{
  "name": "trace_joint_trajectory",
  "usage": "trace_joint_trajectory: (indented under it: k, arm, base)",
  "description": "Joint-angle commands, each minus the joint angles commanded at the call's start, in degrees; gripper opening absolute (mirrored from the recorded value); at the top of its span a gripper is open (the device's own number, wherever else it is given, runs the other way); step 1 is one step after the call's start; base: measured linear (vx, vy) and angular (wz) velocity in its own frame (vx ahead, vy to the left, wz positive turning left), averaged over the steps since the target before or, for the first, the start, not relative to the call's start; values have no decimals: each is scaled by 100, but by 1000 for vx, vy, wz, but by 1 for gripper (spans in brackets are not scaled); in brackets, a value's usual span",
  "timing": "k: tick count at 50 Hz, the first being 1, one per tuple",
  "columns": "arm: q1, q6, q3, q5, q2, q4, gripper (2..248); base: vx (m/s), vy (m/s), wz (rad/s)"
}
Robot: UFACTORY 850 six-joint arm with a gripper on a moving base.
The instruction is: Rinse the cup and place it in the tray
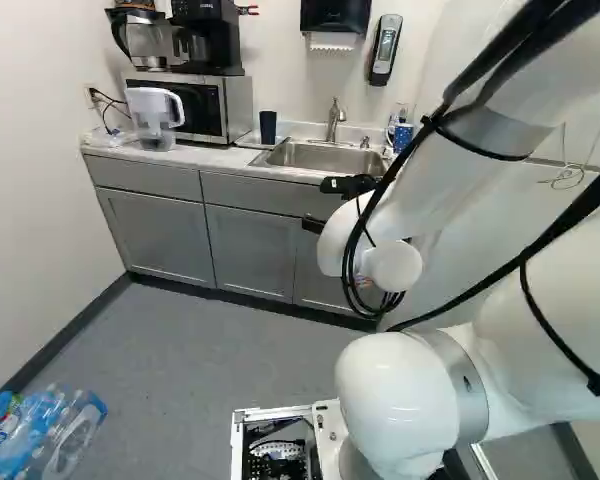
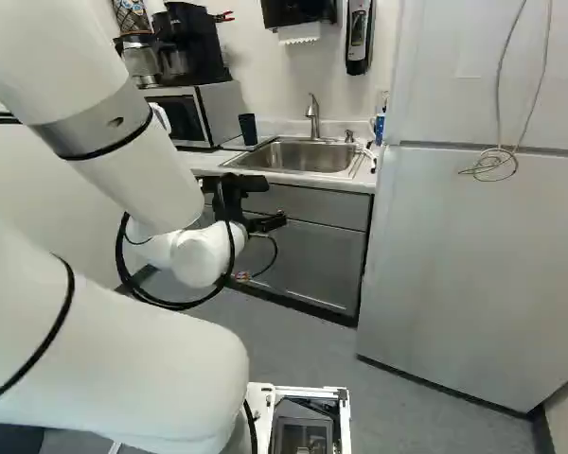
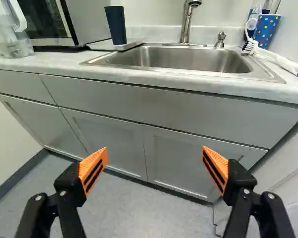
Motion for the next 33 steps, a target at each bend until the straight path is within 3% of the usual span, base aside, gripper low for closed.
trace_joint_trajectory:
  k: [33]
  arm:
    - [20,2,96,136,17,-7,247]
  base:
    - [0,0,0]
